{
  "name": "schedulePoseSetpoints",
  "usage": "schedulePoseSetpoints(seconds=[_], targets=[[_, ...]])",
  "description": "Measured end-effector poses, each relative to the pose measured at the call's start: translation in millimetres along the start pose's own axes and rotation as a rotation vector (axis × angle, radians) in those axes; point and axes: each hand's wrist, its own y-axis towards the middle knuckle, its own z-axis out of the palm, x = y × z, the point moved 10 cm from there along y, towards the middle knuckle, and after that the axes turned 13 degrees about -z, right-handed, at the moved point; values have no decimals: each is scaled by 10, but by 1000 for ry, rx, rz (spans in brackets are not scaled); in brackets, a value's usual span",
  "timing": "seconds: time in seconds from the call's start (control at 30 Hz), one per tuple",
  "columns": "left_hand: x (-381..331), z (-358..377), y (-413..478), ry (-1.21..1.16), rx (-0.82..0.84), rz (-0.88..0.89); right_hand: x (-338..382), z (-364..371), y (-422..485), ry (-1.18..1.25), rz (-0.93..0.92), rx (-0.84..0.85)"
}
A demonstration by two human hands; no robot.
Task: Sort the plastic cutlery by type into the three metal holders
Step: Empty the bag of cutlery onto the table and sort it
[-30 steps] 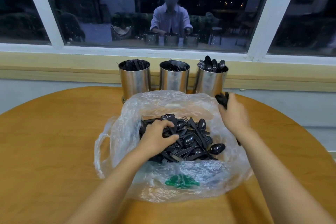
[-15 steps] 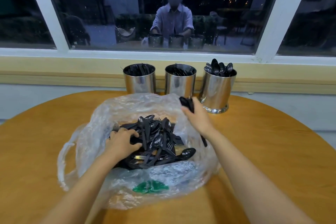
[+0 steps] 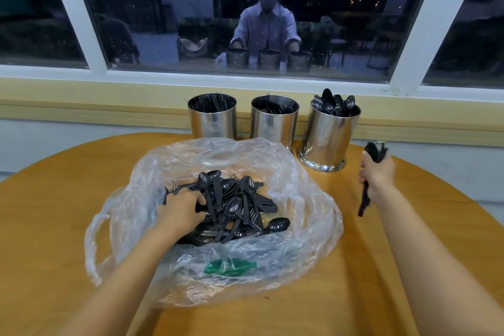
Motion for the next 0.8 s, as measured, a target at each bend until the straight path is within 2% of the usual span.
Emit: schedulePoseSetpoints(seconds=[0.07, 0.13, 0.23, 0.4, 0.47, 0.53, 0.57, 0.6, 0.67, 0.73, 0.8], targets=[[-53, -19, -26, 13, 5, -15, 102, 117, -46, -409, -162, 174], [-125, -39, -59, 43, -5, -25, 7, 295, -185, -653, -228, 358], [-241, -75, -124, 66, -28, -14, -329, 462, -349, -758, -172, 521], [-268, -200, -185, -25, -77, 45, -304, 619, -340, -910, -205, 618], [-257, -325, -156, -123, -104, 91, 15, 700, -372, -926, -320, 562], [-280, -392, -122, -160, -72, 137, 510, 927, -605, -800, -563, 517], [-292, -380, -107, -149, -35, 143, 734, 1123, -840, -705, -669, 589], [-285, -351, -83, -123, 0, 127, 870, 1351, -1125, -606, -716, 732], [-192, -224, -12, -17, 81, 31, 828, 1800, -1758, -519, -644, 1135], [-69, -60, 17, 133, 183, -45, 572, 2057, -2153, -667, -545, 1397], [4, 79, 6, 249, 276, -45, 329, 2153, -2230, -881, -501, 1451]])
